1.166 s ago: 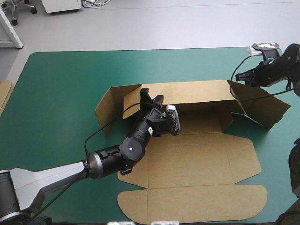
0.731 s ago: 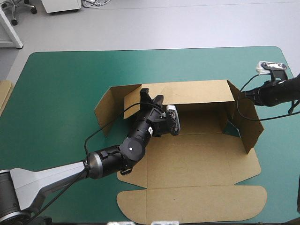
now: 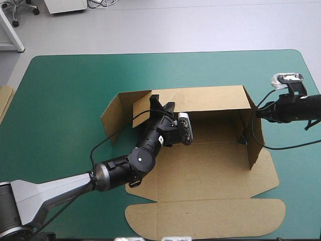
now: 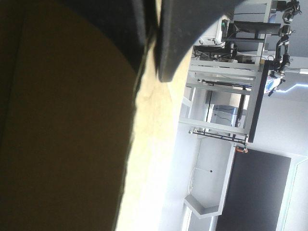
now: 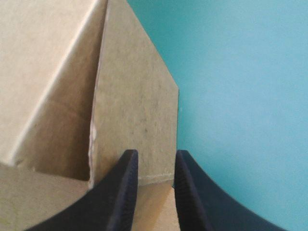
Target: Fold the box
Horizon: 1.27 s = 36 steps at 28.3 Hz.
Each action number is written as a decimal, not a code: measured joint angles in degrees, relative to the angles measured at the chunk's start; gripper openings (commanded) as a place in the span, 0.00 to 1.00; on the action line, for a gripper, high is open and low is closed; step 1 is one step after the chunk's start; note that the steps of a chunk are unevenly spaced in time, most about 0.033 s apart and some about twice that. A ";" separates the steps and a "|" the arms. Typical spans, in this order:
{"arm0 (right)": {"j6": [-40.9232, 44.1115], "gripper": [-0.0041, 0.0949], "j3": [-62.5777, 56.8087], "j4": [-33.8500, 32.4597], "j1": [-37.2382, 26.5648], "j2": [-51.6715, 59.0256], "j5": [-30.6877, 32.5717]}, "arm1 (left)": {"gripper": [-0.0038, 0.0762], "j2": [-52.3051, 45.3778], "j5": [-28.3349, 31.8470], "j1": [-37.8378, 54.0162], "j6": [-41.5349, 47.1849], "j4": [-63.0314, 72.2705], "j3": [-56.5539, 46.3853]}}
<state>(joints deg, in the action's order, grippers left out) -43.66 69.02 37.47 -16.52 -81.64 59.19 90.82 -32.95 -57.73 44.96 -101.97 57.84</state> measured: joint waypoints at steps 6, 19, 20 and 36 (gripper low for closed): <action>-15.17 0.37 -13.20 3.53 0.00 8.79 -8.53 | 0.04 0.00 0.00 0.00 0.00 0.00 0.00; -32.79 0.71 -21.05 14.45 0.00 10.24 -11.41 | 0.04 0.00 0.06 0.00 0.05 0.00 0.00; -33.24 0.71 -21.05 15.18 0.00 10.24 -11.47 | 0.04 0.00 0.11 0.00 0.05 0.00 0.00; -39.51 0.65 -21.05 25.83 0.71 6.15 -10.81 | 0.04 0.00 0.17 0.00 0.05 0.00 0.00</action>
<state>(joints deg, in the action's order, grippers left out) -83.17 47.97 63.30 -15.80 -75.49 48.38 90.82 -32.78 -57.73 45.01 -101.97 57.84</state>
